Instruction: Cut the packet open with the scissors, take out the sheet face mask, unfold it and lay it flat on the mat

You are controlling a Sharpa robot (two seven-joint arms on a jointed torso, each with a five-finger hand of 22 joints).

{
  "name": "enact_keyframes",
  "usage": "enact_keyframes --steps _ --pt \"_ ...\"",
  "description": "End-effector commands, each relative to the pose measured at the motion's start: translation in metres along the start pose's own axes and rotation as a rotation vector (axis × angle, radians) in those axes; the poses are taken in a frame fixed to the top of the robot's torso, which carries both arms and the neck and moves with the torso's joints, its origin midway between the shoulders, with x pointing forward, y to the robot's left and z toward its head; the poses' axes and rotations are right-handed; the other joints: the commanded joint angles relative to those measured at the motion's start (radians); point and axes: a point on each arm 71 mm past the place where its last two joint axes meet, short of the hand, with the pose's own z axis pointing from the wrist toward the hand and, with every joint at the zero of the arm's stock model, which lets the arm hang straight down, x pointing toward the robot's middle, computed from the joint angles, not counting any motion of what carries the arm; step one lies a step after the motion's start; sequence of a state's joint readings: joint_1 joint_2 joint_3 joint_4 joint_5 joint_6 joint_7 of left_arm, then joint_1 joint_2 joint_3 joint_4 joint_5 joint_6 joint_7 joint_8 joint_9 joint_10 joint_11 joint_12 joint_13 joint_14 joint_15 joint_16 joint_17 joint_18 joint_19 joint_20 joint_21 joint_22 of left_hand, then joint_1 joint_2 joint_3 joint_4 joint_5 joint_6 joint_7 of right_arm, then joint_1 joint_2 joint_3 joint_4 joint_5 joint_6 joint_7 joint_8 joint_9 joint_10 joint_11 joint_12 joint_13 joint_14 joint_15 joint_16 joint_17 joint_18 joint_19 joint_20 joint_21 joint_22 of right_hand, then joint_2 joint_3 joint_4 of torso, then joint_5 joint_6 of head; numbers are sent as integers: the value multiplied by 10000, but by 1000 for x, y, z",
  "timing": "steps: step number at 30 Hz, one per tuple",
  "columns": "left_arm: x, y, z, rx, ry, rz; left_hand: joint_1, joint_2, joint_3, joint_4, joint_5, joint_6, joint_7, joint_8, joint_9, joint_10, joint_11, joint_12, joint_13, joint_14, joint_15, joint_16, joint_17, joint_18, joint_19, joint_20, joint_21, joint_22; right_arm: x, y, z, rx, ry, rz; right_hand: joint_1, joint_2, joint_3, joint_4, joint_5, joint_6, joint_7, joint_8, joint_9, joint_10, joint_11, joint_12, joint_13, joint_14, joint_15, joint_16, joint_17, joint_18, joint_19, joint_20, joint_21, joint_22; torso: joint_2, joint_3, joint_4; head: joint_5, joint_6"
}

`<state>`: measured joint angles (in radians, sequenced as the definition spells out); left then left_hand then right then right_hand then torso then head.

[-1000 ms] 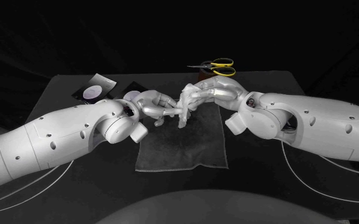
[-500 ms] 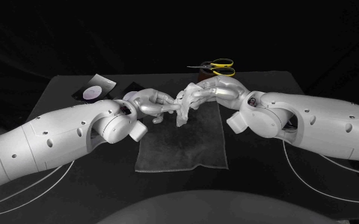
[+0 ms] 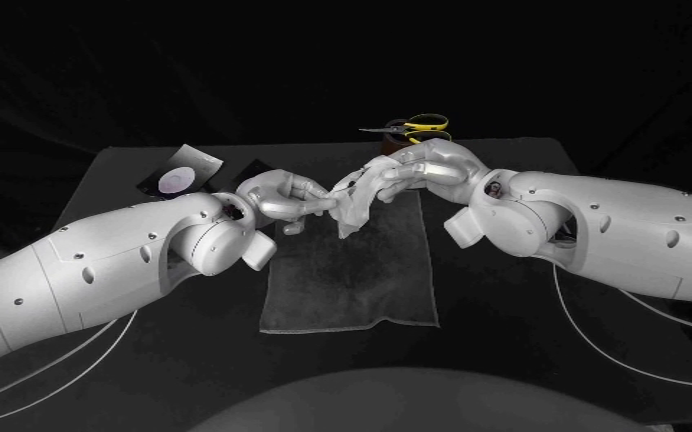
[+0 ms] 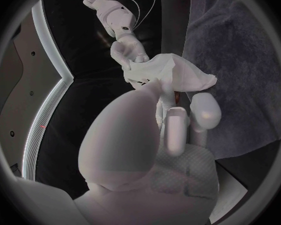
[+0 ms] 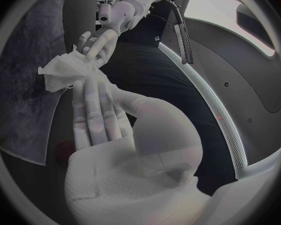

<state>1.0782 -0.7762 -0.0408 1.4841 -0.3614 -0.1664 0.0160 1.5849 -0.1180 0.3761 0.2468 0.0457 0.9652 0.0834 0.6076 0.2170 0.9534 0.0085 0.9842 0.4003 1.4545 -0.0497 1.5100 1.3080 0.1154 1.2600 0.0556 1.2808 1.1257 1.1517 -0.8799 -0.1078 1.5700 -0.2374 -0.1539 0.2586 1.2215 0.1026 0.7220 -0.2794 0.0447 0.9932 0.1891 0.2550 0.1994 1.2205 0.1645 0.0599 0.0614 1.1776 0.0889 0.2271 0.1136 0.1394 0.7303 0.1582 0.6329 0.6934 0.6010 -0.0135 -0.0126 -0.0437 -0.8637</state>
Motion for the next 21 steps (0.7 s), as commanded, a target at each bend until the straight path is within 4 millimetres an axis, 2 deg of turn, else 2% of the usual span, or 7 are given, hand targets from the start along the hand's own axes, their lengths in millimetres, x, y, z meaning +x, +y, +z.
enact_keyframes --steps 1,6,8,12,21 --pt "-3 -8 0 242 75 629 -49 -95 201 -60 36 31 17 68 297 57 -6 67 14 78 18 46 142 -86 76 -7 53 11 -4 1 1 323 46 -896 36 69 74 -18 31 59 -14 61 16 558 -463 38 16 81 -156 -12 15 292 75 17 59 18 -1 7 -8 -6 1" --pt "-15 -34 0 604 57 1513 -368 -309 811 -285 37 34 27 124 369 88 -5 119 44 109 19 71 203 -102 125 -5 113 102 -12 10 4 750 123 -2012 38 36 104 -45 31 87 -28 78 28 595 -477 41 18 112 -173 -13 31 312 79 15 101 41 -3 9 0 -15 32" --pt "-19 -43 0 703 23 1781 -659 -455 1262 -491 35 33 32 168 427 117 -1 153 60 137 22 89 253 -117 170 -3 166 184 -14 14 6 872 176 -2424 40 12 121 -59 30 99 -34 86 33 613 -484 41 18 126 -182 -16 38 321 78 14 124 54 -9 10 1 -12 46" --pt "-31 -68 1 946 -177 2461 -866 -541 1565 -666 36 34 32 201 470 142 -6 177 69 164 20 105 304 -132 218 -5 216 261 -20 25 9 1183 336 -3537 45 -23 145 -73 30 120 -43 98 41 640 -494 41 18 147 -193 -19 50 335 76 13 155 71 -19 7 -1 -13 94" --pt "-44 -101 3 1037 -318 3833 -1149 -649 1936 -915 34 40 35 240 525 178 0 196 69 212 22 130 391 -157 297 -6 295 381 -27 47 16 1136 255 -5256 68 -90 195 -88 30 158 -61 120 57 695 -514 42 19 196 -218 -20 75 361 76 8 218 105 -4 8 0 -22 181"
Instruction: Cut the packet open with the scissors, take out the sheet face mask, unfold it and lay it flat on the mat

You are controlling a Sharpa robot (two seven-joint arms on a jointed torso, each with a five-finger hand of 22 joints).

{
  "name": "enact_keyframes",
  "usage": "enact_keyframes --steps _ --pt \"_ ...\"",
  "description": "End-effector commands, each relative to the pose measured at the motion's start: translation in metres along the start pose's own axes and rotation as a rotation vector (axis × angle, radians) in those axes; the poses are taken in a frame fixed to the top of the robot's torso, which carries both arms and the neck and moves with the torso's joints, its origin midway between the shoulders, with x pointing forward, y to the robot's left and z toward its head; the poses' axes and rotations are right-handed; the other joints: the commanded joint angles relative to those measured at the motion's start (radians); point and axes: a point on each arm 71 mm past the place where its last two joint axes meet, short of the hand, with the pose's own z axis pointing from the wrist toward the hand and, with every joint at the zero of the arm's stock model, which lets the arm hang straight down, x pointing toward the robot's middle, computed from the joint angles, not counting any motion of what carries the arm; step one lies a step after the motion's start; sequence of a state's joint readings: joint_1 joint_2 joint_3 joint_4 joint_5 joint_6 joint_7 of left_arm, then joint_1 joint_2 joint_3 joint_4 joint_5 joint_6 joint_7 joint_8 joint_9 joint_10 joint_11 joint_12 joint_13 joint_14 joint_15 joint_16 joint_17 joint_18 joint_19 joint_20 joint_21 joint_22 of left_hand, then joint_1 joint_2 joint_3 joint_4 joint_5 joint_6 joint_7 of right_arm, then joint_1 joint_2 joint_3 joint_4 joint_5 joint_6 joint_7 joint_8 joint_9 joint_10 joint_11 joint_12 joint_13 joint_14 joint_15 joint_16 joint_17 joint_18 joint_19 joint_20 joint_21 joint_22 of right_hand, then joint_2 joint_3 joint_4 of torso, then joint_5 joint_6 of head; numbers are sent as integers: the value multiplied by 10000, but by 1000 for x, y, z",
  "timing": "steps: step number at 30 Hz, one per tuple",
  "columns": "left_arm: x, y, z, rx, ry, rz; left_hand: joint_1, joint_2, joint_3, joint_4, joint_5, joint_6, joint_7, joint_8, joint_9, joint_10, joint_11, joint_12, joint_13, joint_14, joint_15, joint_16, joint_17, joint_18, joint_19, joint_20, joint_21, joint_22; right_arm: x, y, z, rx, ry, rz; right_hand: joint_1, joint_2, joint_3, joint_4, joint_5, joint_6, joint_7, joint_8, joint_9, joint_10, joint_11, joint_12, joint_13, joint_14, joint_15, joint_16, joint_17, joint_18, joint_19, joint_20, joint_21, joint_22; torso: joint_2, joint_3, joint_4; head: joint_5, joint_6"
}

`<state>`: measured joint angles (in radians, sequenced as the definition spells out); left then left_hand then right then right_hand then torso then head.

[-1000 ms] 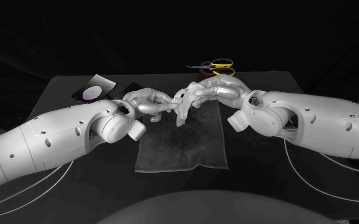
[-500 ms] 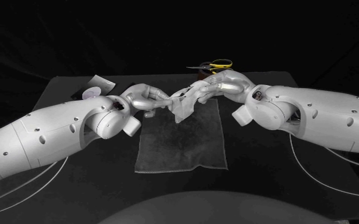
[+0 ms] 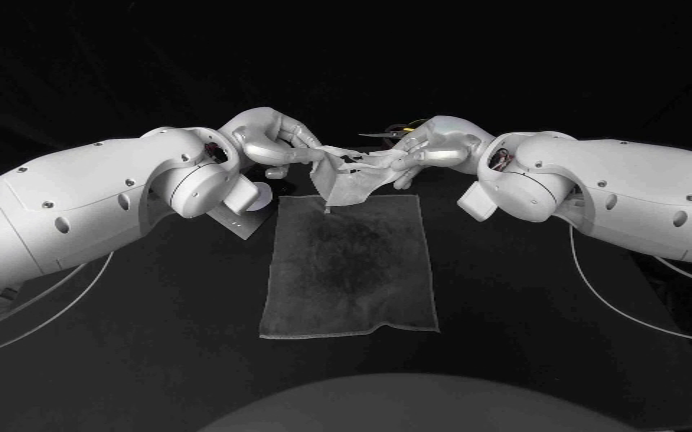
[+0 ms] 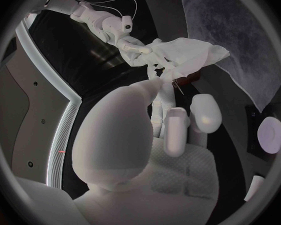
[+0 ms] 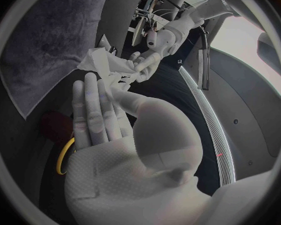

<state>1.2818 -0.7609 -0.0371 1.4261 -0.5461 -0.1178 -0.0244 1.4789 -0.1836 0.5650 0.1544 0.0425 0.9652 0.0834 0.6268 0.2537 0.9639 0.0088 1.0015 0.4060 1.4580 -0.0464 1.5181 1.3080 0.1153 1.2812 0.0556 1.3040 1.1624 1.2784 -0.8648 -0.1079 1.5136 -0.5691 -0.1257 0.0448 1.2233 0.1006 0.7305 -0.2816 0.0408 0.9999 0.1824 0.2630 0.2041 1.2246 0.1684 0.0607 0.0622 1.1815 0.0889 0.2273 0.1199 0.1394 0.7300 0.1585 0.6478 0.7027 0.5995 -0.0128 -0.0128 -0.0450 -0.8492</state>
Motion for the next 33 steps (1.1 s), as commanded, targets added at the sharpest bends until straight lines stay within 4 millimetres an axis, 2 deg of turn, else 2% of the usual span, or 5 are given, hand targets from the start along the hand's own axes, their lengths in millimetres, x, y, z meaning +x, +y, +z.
enact_keyframes --steps 1,21,25,28,33 --pt "0 -5 3 -161 463 1077 -88 8 47 10 66 40 35 48 158 73 -3 23 11 178 -11 50 390 -157 85 -6 63 14 -2 3 2 235 187 -1432 50 -70 111 -66 69 92 5 39 11 654 -553 35 11 157 -218 -21 12 361 79 6 69 13 16 -2 4 -9 42" --pt "-33 -24 12 -223 -102 3713 -236 -56 248 -155 65 62 37 64 187 104 -1 38 10 258 -12 92 551 -191 187 -6 162 164 -34 49 8 -106 -82 -4189 140 -226 193 -86 70 157 -23 70 38 740 -584 28 10 232 -261 -29 63 399 66 -15 182 72 -14 -4 6 25 180" --pt "-36 -26 14 -181 -229 4044 -255 -59 265 -166 64 66 35 66 190 114 0 43 11 272 -12 100 580 -195 196 -5 171 178 -42 59 11 57 49 -4836 153 -246 200 -86 69 161 -24 72 40 745 -586 26 9 235 -263 -32 68 400 63 -17 193 78 -1 -18 -4 5 260" --pt "-38 -28 16 -75 -384 4148 -271 -61 283 -177 64 69 32 67 193 125 2 47 11 286 -11 107 609 -205 224 -4 198 219 -44 65 13 168 171 -5281 157 -255 202 -86 69 163 -24 72 41 746 -586 25 8 237 -264 -33 70 401 62 -18 198 80 -13 -30 -5 13 287" --pt "-41 -35 18 168 -705 4223 -337 -73 367 -240 65 74 24 68 206 191 0 74 13 334 -11 132 702 -233 315 -3 284 346 -42 72 18 268 246 -5949 163 -266 205 -83 70 166 -24 73 42 748 -586 24 8 239 -265 -35 73 401 60 -18 204 84 -26 -19 8 51 305"
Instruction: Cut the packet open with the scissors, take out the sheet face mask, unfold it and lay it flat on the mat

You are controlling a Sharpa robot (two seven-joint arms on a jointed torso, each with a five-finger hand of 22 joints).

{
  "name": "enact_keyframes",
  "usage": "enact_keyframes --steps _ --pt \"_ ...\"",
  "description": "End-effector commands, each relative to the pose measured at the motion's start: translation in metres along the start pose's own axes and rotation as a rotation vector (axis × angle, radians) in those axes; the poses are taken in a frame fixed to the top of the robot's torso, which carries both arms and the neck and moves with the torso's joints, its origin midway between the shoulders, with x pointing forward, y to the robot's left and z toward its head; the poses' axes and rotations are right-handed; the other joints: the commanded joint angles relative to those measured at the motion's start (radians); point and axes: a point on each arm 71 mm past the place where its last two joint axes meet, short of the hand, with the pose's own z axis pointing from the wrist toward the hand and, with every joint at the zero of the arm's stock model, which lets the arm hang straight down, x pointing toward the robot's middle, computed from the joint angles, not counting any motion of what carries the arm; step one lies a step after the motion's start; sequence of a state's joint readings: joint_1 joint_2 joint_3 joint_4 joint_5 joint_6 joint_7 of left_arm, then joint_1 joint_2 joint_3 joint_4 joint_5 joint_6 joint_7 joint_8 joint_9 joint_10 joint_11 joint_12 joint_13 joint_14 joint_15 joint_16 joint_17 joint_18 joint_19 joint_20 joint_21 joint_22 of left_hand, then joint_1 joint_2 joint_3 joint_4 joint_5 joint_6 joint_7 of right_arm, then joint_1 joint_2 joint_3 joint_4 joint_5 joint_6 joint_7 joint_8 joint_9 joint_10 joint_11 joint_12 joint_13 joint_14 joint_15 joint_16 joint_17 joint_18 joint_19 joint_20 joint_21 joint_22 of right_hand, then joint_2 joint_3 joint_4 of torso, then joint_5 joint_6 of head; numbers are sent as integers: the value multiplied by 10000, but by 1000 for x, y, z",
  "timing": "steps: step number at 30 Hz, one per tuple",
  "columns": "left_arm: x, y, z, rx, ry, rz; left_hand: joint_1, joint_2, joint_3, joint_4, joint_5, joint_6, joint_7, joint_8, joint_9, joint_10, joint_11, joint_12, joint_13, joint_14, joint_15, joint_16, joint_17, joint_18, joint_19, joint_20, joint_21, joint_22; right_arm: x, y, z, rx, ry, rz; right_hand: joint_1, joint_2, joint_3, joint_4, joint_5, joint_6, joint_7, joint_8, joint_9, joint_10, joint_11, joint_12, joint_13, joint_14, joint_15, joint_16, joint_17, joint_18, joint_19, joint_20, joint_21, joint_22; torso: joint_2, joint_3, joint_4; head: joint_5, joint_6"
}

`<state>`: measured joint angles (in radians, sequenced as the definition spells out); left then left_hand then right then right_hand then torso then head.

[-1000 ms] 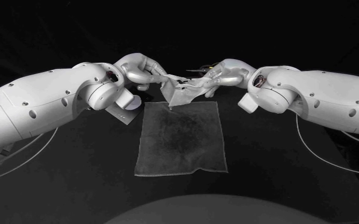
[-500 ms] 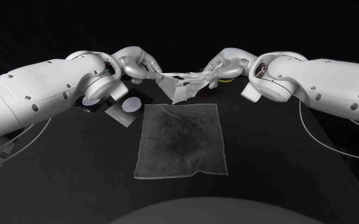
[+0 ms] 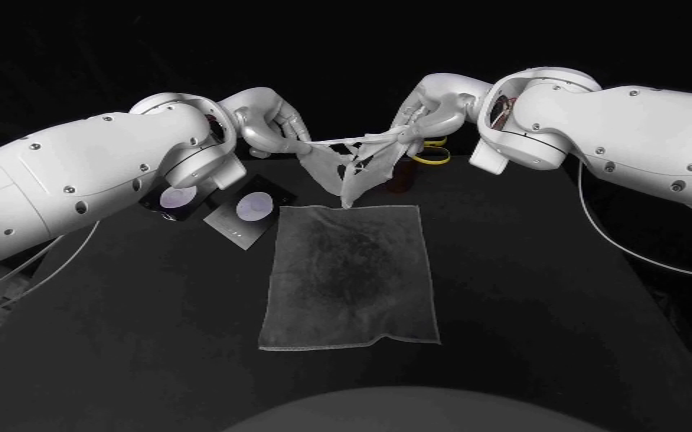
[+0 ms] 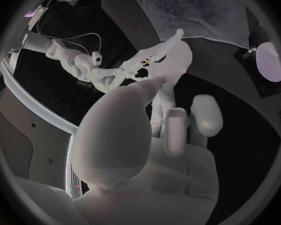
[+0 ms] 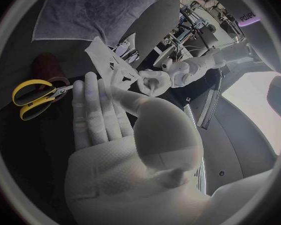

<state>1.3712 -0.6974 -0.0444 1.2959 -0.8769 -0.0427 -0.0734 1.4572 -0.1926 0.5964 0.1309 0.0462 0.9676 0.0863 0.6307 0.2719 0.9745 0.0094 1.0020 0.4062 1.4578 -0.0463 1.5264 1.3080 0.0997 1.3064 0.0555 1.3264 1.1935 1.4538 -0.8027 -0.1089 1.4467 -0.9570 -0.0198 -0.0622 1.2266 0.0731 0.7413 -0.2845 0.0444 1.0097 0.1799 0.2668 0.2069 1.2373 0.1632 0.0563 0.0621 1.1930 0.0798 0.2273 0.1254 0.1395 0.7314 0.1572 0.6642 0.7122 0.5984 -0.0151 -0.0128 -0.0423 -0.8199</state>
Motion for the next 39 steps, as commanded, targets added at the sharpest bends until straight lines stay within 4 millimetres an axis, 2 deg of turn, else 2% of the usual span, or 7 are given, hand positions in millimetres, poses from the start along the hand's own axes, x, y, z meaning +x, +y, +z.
enact_keyframes --steps 1,10,27,31,35,37,39 --pt "-7 -7 2 285 -434 425 -128 12 66 -16 29 51 -4 31 26 90 -6 70 10 339 -12 49 706 -82 77 -3 73 54 2 1 3 382 454 -1195 132 4 97 -53 33 69 1 36 14 623 -534 68 9 126 -174 -35 19 400 47 -6 43 -10 -14 9 3 26 15" --pt "-17 -20 6 626 -907 846 -158 -6 129 -70 28 62 -6 34 36 112 -3 73 5 373 -13 66 773 -96 126 -3 120 119 1 11 9 387 415 -1867 145 -15 103 -45 33 81 -2 42 18 637 -537 70 10 140 -177 -34 29 402 49 -7 60 -2 -5 5 -14 48 165" --pt "-45 -36 11 793 -1434 2758 -223 -44 213 -137 28 87 0 39 52 151 -5 79 -2 416 -12 87 859 -113 183 -3 176 197 -11 22 13 345 -706 -3197 172 -81 127 -33 33 114 -12 54 29 677 -548 73 11 178 -188 -33 55 409 58 -11 102 15 -29 22 27 52 259" --pt "-44 -37 14 784 -1352 3096 -226 -45 217 -139 28 89 0 39 53 154 -5 79 -3 421 -12 89 869 -115 190 -3 182 206 -18 27 14 158 -1121 -3125 175 -88 133 -29 33 120 -14 56 30 683 -550 74 11 184 -190 -32 59 409 61 -12 108 16 -34 -9 22 16 278" --pt "-45 -36 15 822 -1520 3238 -230 -44 225 -142 28 90 -1 39 54 156 -6 78 -4 421 -12 89 869 -115 189 -3 181 204 -22 31 14 -10 -1263 -3073 179 -92 140 -28 34 122 -15 56 31 686 -551 73 11 186 -191 -33 61 411 61 -13 111 17 -47 -11 17 47 296" --pt "-46 -33 17 695 -1554 3281 -237 -43 266 -166 29 98 -2 40 59 172 -9 78 -8 500 -14 128 1059 -140 264 -5 252 312 -22 30 15 39 -1018 -3048 180 -98 146 -24 33 122 -15 55 31 686 -550 70 10 185 -190 -37 63 409 60 -12 114 18 -75 -40 19 33 326" --pt "-44 -30 17 649 -1421 3381 -250 -51 276 -173 28 101 -3 41 62 179 -8 79 -10 493 -15 125 1037 -136 255 -6 243 297 -23 31 16 -14 -1055 -3057 177 -100 147 -17 33 122 -14 55 31 686 -549 69 9 185 -188 -39 64 407 61 -9 116 18 -108 -32 37 46 335"
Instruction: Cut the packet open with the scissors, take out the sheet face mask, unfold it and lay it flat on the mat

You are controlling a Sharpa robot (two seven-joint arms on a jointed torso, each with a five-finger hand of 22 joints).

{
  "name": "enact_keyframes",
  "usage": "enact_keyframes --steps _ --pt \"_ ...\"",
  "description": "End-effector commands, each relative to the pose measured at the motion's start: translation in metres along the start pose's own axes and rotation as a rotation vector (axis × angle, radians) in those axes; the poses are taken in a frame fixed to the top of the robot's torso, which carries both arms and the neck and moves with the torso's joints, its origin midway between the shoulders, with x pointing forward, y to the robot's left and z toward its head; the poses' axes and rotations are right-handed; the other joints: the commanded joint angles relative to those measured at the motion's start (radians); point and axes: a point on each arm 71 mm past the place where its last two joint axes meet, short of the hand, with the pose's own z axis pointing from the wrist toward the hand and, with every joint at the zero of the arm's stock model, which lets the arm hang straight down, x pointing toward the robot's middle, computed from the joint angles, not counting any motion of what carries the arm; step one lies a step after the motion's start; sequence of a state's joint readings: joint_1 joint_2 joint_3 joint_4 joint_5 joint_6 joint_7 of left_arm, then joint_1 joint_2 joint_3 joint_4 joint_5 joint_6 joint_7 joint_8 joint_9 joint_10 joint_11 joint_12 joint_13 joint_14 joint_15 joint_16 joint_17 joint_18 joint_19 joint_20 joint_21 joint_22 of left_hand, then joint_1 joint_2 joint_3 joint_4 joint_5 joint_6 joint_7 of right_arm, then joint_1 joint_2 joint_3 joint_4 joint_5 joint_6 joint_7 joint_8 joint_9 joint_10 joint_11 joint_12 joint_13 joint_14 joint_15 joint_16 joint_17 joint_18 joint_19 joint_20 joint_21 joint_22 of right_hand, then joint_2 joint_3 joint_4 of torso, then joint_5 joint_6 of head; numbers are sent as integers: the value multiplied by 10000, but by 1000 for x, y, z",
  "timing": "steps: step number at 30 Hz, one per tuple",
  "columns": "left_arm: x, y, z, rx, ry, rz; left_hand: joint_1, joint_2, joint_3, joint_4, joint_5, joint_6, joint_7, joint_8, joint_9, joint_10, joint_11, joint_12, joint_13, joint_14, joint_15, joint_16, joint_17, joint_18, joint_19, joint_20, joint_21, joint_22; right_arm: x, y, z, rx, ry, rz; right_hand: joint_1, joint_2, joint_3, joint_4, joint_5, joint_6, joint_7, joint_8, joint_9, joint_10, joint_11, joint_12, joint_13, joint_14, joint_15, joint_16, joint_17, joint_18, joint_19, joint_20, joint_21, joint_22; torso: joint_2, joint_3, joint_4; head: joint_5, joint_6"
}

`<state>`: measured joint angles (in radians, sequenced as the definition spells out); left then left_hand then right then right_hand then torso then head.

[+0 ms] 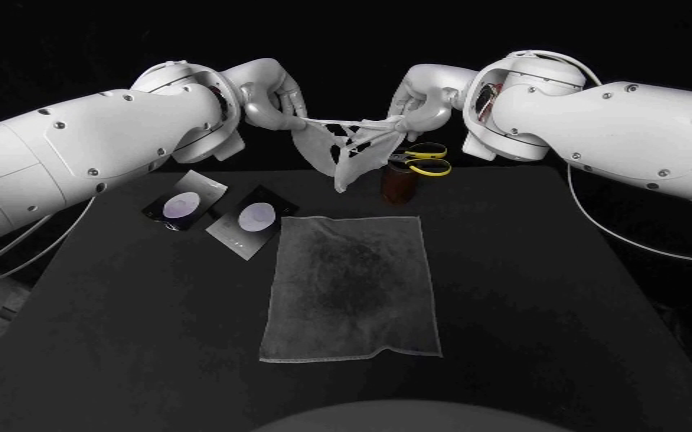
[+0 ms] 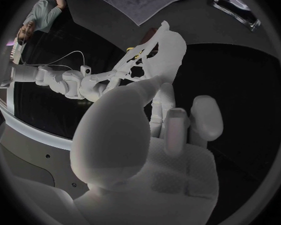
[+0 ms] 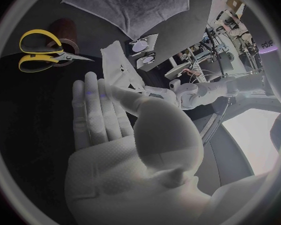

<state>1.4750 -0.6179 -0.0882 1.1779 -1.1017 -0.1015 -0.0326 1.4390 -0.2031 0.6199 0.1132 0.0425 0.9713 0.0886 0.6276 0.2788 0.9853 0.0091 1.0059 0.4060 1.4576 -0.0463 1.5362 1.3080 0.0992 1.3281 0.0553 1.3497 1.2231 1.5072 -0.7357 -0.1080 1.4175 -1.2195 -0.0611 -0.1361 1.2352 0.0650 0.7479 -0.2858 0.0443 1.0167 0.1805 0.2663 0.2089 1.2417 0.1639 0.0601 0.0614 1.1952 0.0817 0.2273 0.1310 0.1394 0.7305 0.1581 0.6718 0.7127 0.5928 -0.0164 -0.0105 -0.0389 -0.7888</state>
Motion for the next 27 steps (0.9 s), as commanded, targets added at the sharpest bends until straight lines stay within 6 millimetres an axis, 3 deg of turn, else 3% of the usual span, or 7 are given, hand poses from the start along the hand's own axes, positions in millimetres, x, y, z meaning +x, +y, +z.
enact_keyframes --steps 1,5,14,15,20,23,27 --pt "1 -1 0 212 -45 442 -73 52 44 5 64 64 -26 71 -7 72 -5 39 -9 486 -16 23 1018 -122 16 -3 -9 -32 -2 2 0 -148 -174 -135 93 -19 83 -3 35 53 -20 59 12 641 -556 30 16 161 -207 -40 9 407 69 -18 41 13 -48 6 27 15 20" --pt "3 0 0 212 -39 455 -90 42 105 -31 65 75 -24 73 5 94 -10 36 -18 564 -19 62 1202 -155 116 -7 84 108 -2 0 3 -106 70 -102 97 -21 90 -2 35 53 -20 58 12 642 -556 29 15 161 -207 -42 11 408 67 -19 43 13 -65 -38 11 13 -26" --pt "7 0 0 361 -28 659 -136 12 170 -59 63 83 -24 70 21 109 -8 24 -32 554 -22 55 1169 -130 51 -10 26 11 -4 1 4 -143 -316 73 90 -27 99 25 33 60 -19 58 14 656 -555 29 16 174 -203 -46 22 402 66 -12 47 12 -107 -32 13 -1 7" --pt "6 -1 -1 425 -169 564 -138 12 172 -58 63 82 -24 69 21 108 -8 23 -33 552 -22 54 1164 -127 43 -10 19 0 -5 1 4 -175 -427 104 93 -29 102 24 34 62 -20 58 15 659 -556 30 16 176 -204 -46 23 403 65 -13 46 12 -65 -26 12 82 -5" --pt "9 0 1 372 105 557 -191 -14 251 -93 63 94 -23 65 45 135 -7 11 -50 573 -23 62 1209 -133 67 -13 43 28 1 -2 6 -117 46 418 86 -58 121 56 33 93 -31 66 24 710 -569 32 19 223 -214 -44 53 404 97 -13 61 11 -148 -62 -27 75 -5" --pt "9 -5 -2 593 -64 339 -196 -9 274 -97 65 89 -23 60 48 128 -7 2 -55 569 -22 59 1198 -131 60 -13 37 20 3 2 4 -316 -172 915 88 -51 126 63 35 94 -32 66 25 714 -570 32 19 226 -214 -45 55 405 100 -14 59 9 -77 -33 -16 124 -22" --pt "4 -2 -4 503 -62 222 -194 -13 312 -124 65 90 -23 58 58 135 -6 -2 -61 595 -20 71 1261 -155 129 -15 102 121 11 4 2 -366 490 1410 89 -52 138 72 34 88 -31 60 25 710 -568 24 16 223 -213 -55 61 404 102 -13 54 4 -160 -73 -53 88 15"
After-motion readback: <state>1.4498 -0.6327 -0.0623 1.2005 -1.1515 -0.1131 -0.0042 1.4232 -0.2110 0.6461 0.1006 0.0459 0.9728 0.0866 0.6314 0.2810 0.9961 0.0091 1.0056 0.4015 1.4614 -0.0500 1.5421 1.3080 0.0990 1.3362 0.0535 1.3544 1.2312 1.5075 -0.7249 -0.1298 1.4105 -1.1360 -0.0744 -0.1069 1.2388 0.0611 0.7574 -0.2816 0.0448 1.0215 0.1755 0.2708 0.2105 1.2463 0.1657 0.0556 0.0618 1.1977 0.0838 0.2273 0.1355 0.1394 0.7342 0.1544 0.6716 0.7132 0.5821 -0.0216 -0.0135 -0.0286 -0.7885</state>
